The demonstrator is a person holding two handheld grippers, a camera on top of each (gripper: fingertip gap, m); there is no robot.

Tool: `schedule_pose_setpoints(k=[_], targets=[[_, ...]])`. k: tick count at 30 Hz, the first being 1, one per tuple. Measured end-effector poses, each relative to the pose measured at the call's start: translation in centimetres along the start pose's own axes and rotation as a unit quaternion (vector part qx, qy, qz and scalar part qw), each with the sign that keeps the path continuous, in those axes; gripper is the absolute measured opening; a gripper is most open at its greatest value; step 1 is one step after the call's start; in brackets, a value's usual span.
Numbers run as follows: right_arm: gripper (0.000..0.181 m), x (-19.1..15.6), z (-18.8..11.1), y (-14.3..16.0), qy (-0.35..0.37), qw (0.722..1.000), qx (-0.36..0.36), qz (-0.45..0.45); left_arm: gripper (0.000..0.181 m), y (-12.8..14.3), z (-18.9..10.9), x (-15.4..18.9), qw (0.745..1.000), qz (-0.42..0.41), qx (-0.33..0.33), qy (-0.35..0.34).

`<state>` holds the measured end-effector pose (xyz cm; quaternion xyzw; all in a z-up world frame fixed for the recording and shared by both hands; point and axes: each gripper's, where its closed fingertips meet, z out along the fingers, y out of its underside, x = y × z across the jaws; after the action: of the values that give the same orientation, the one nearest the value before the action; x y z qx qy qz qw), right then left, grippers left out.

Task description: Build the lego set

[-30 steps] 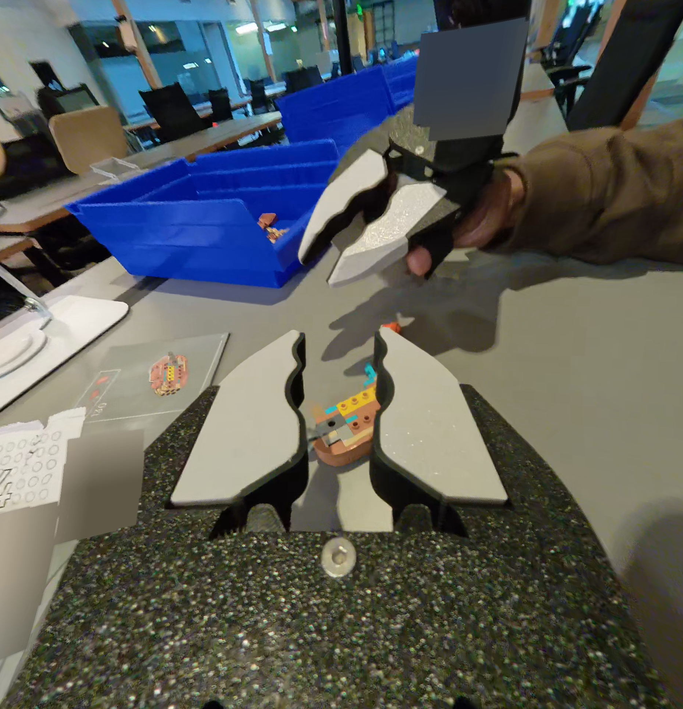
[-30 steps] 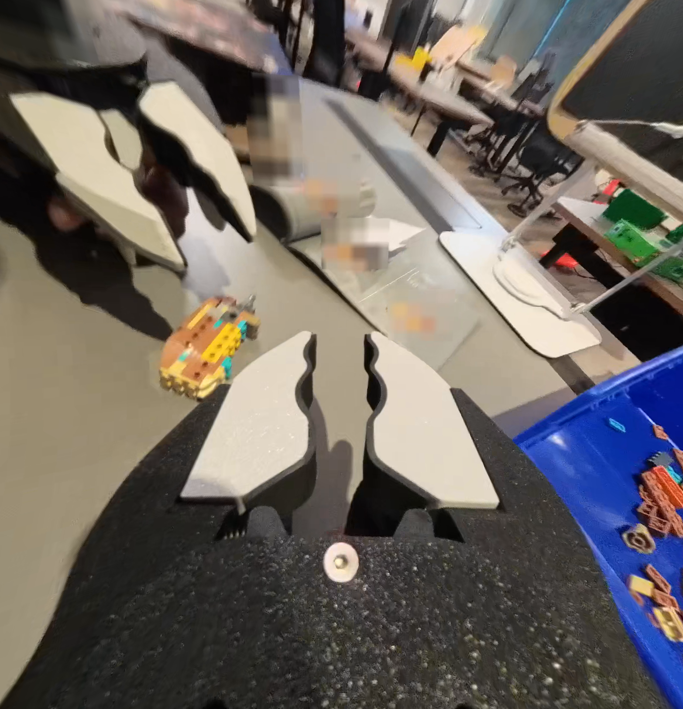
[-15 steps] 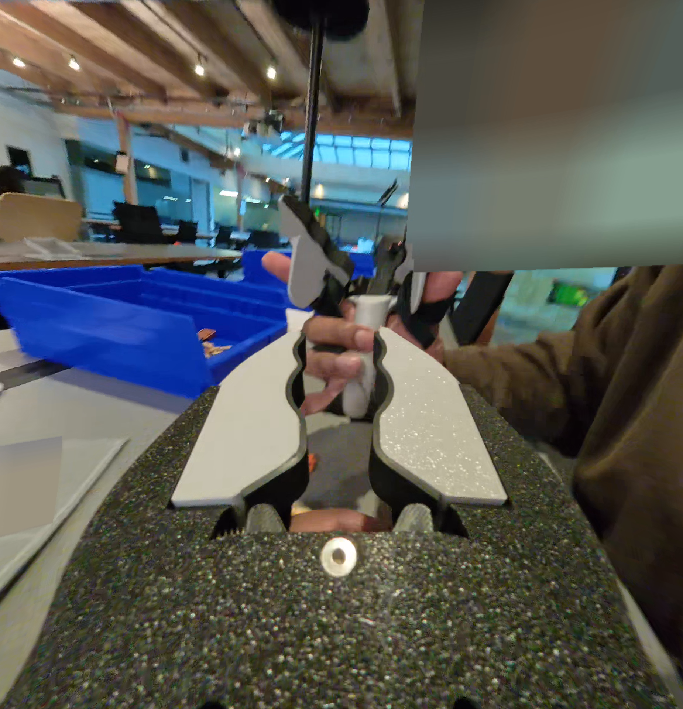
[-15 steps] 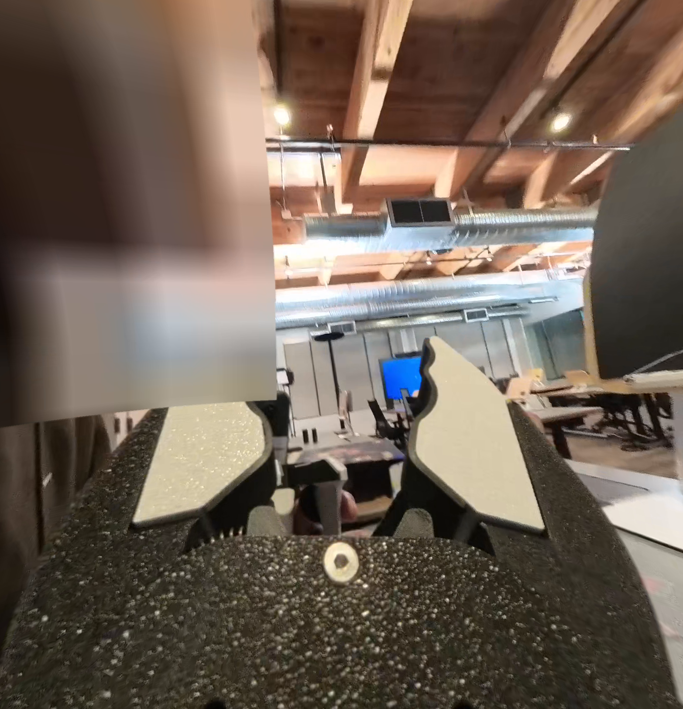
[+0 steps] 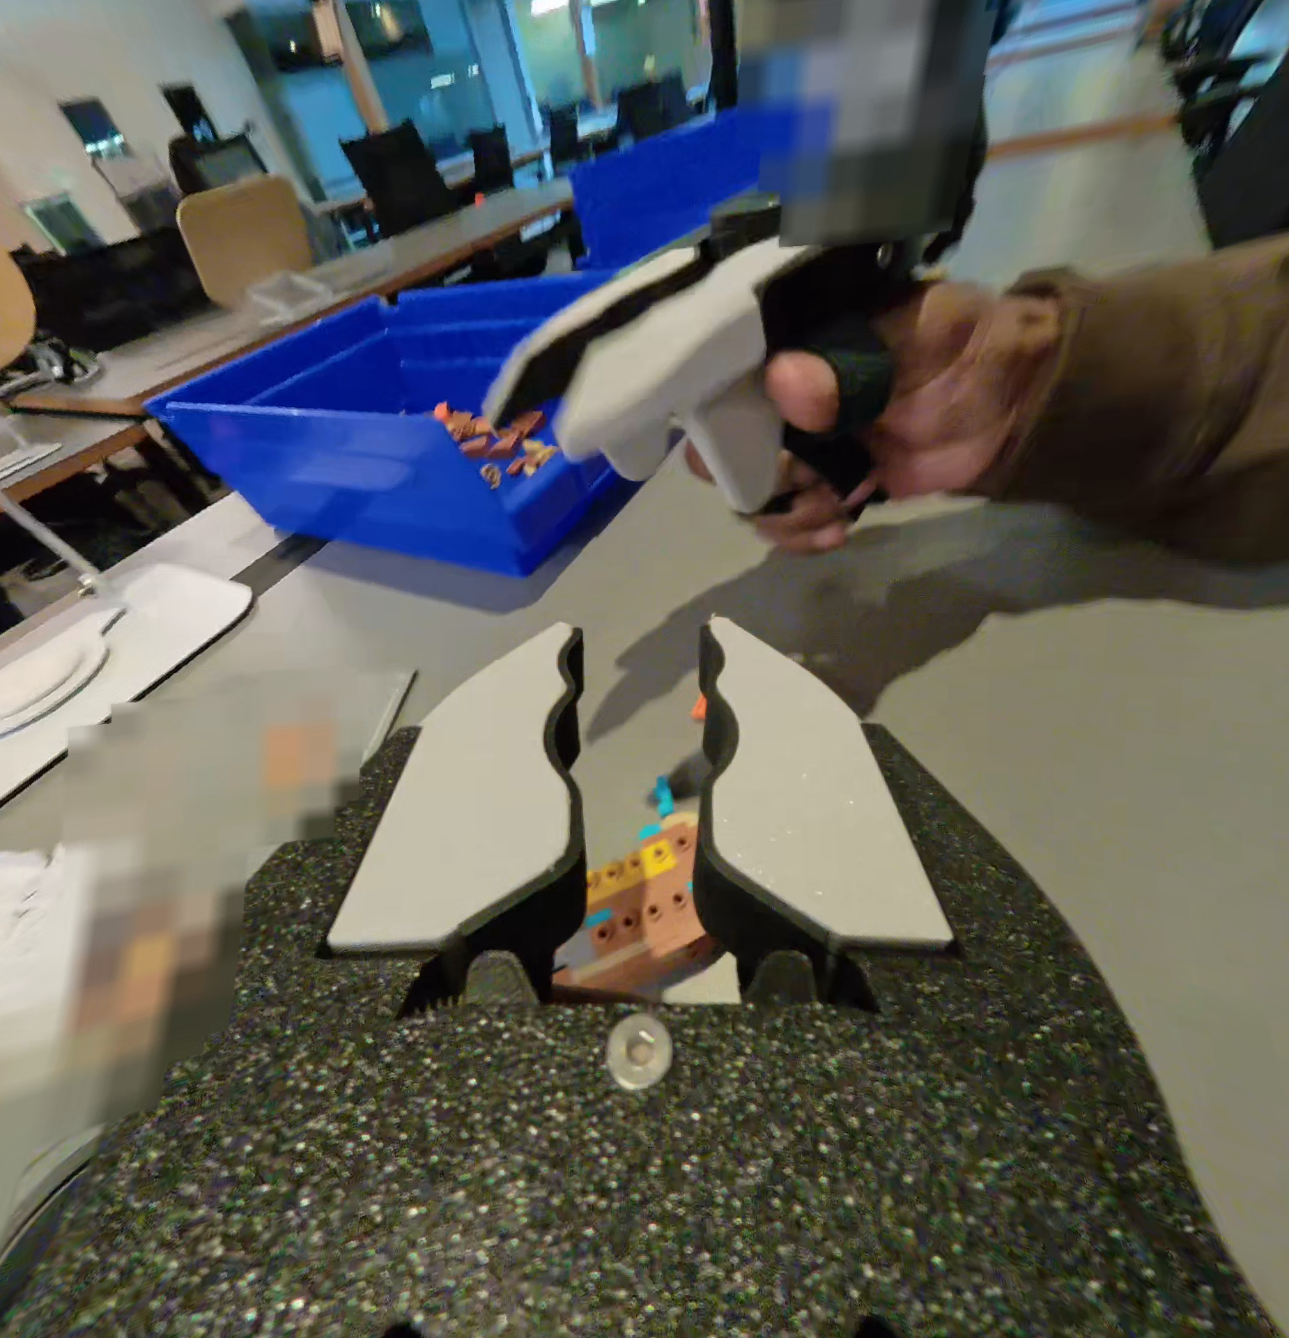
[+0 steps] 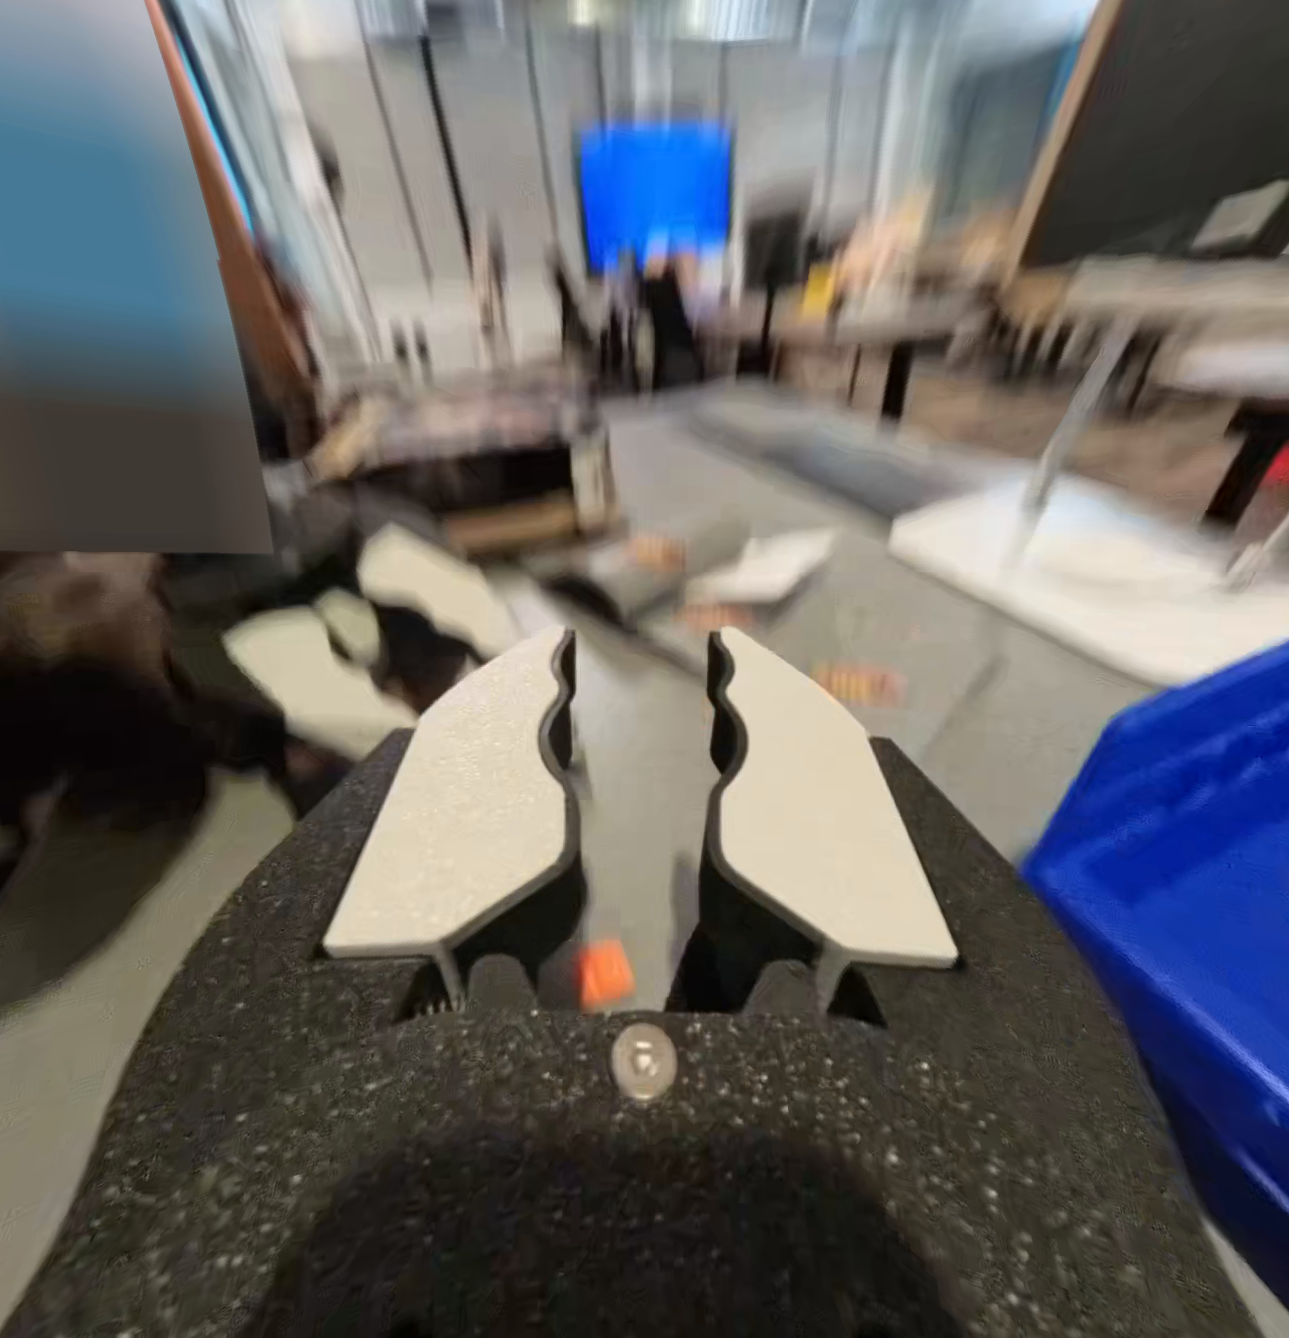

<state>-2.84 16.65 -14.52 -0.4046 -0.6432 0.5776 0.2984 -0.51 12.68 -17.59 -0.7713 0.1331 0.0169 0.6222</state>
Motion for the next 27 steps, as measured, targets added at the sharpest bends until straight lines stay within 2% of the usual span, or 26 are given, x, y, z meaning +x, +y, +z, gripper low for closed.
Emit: schedule_pose_setpoints(k=[2,4,11,16,20,27], targets=[[0.031,-0.1,0.0,4.1,-0.019,0.991,-0.134,-0.019,0.031,0.8,-0.3,-0.9,1.0,0.0,-0.022,-0.006],[0.028,-0.3,-0.4,6.6,-0.03,0.978,-0.202,-0.038,0.031,1.5,-0.7,-1.7,0.999,-0.017,-0.033,-0.005],[0.029,-2.3,-1.4,10.3,-0.086,0.945,-0.307,-0.069,0.03,3.2,-2.4,-4.4,0.996,-0.08,-0.033,-0.004],[0.03,-1.7,-1.1,12.2,-0.06,0.929,-0.352,-0.099,0.03,3.4,-2.4,-4.2,0.995,-0.089,-0.034,0.004],[0.02,-1.9,-0.8,12.3,-0.063,0.929,-0.351,-0.096,0.03,3.6,-2.2,-3.6,0.997,-0.07,-0.04,0.01],[0.019,-2.6,-0.3,12.2,-0.083,0.935,-0.338,-0.074,0.03,3.1,-2.2,-3.0,0.998,-0.055,-0.023,0.02]])
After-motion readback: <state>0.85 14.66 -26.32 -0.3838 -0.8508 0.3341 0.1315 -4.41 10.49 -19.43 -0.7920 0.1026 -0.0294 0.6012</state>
